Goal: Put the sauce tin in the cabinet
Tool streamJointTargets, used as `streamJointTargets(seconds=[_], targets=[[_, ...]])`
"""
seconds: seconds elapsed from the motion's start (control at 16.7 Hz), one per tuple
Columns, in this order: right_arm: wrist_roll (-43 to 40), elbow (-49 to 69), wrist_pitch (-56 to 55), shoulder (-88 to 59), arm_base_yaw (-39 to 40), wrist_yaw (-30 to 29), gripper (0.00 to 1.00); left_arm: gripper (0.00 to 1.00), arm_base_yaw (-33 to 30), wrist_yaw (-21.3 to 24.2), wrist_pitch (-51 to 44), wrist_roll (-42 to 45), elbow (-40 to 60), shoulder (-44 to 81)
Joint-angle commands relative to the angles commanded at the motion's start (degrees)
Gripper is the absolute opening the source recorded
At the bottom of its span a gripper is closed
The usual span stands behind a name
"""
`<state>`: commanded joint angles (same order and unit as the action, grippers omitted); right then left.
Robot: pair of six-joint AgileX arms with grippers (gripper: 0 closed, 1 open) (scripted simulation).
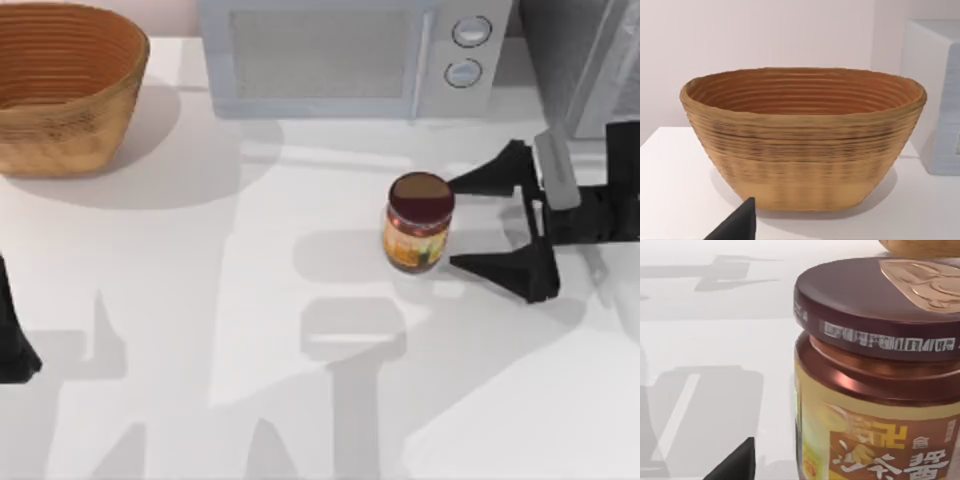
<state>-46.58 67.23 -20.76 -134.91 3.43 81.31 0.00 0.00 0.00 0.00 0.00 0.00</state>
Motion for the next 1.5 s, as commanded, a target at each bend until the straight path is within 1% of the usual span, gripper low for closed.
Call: streamJointTargets(seconds=[0.12, 0.54, 0.66, 0.84, 1.2, 1.32, 1.5], targets=[[-0.33, 0.53, -0.2, -0.98, 0.08, 0.84, 1.0, 1.0, 0.0, 0.0, 0.0, 0.0, 0.0, 0.0], [0.44, 0.43, -0.99, -1.03, -0.03, 0.71, 1.0, 1.0, 0.0, 0.0, 0.0, 0.0, 0.0, 0.0], [3.08, 0.64, -4.22, -1.77, 0.6, 0.42, 1.0, 1.0, 0.0, 0.0, 0.0, 0.0, 0.0, 0.0], [9.49, 0.63, -12.26, -3.42, 2.07, -0.64, 1.0, 1.0, 0.0, 0.0, 0.0, 0.0, 0.0, 0.0], [23.08, -0.5, -28.94, -5.57, 6.95, -4.95, 1.0, 1.0, 0.0, 0.0, 0.0, 0.0, 0.0, 0.0], [25.13, -0.72, -31.18, -5.67, 8.11, -6.01, 1.0, 1.0, 0.0, 0.0, 0.0, 0.0, 0.0, 0.0], [25.33, -0.74, -31.38, -5.68, 8.23, -6.12, 1.0, 1.0, 0.0, 0.0, 0.0, 0.0, 0.0, 0.0]])
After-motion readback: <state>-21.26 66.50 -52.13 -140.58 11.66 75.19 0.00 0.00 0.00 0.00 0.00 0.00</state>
